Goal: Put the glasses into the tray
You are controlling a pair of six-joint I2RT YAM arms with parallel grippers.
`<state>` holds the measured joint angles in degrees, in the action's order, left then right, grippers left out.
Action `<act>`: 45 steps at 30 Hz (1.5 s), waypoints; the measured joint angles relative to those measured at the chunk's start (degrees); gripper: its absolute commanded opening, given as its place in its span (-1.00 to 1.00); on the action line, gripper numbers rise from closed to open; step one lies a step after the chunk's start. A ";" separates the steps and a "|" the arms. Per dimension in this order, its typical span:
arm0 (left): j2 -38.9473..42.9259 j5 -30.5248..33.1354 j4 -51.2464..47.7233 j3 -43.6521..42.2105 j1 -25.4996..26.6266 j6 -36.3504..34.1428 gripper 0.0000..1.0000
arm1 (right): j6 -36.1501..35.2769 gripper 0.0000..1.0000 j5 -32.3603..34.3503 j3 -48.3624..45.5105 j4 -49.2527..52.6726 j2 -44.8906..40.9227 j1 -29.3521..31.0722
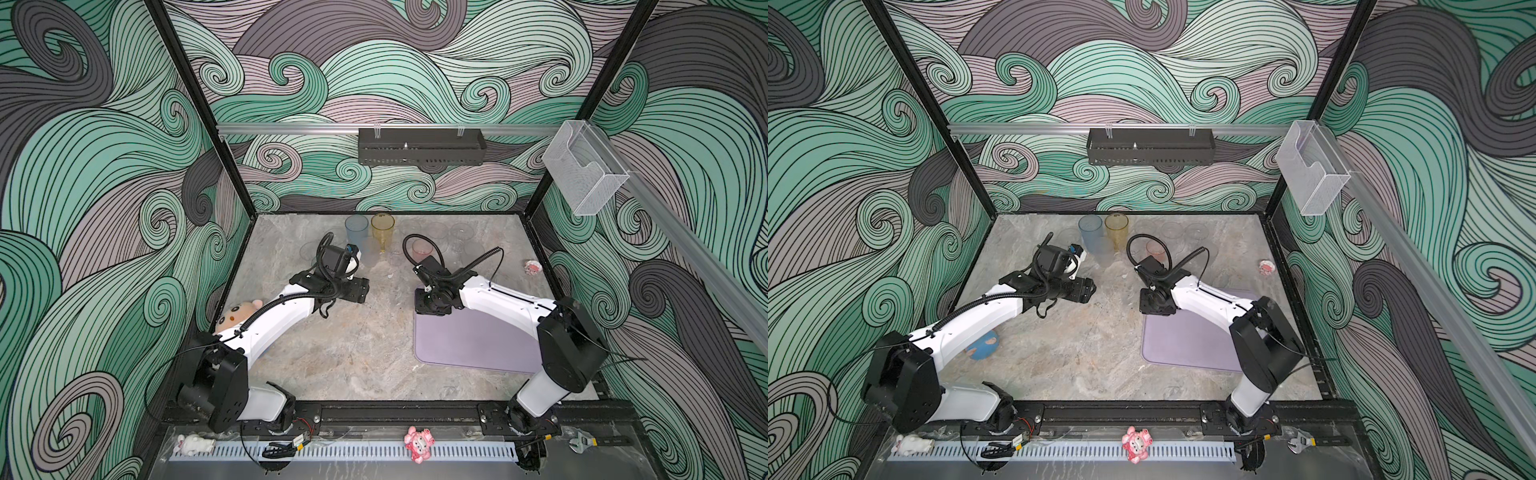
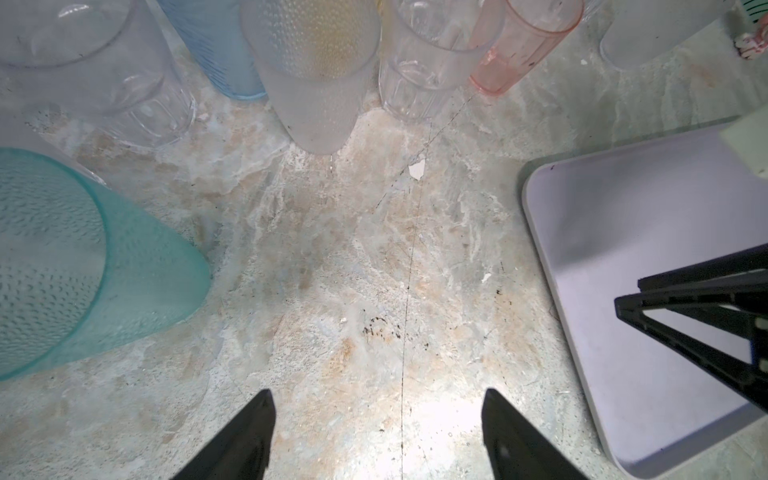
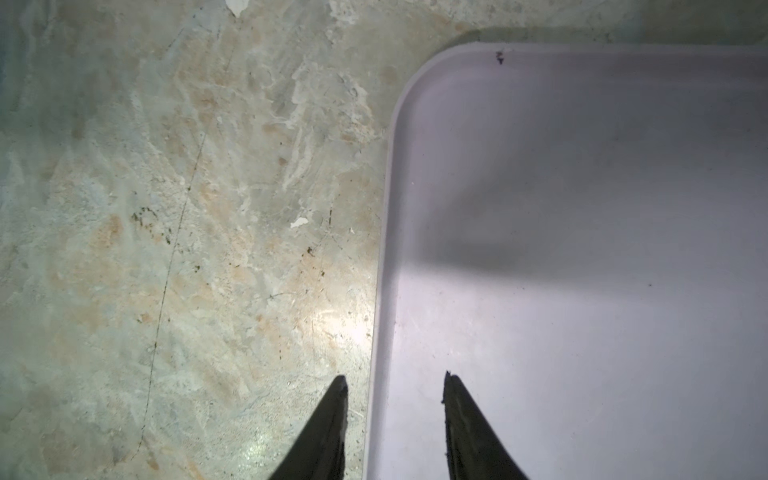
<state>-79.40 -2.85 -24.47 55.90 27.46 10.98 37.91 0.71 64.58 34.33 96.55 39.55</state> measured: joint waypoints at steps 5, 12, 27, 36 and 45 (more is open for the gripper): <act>-1.49 0.00 -1.46 0.20 0.00 0.00 0.60 | -0.61 -0.45 -0.09 4.50 -0.33 5.86 0.04; -2.64 0.00 -2.38 0.33 0.00 0.00 0.60 | -1.31 -0.57 -0.31 5.57 -1.09 10.27 0.09; -2.64 -0.02 -3.08 0.59 0.00 0.00 0.60 | -3.45 -0.78 0.20 6.86 -1.22 13.11 0.07; -2.64 -0.02 -3.08 0.74 0.00 0.00 0.60 | -3.28 -0.82 -0.85 6.86 -1.57 13.18 1.18; -2.62 -0.02 -3.08 0.74 0.00 0.00 0.60 | -3.23 -0.78 -2.56 6.88 -2.21 13.27 3.74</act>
<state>-82.02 -2.87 -27.55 56.64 27.46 10.98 34.68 -1.85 71.46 32.12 109.82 43.29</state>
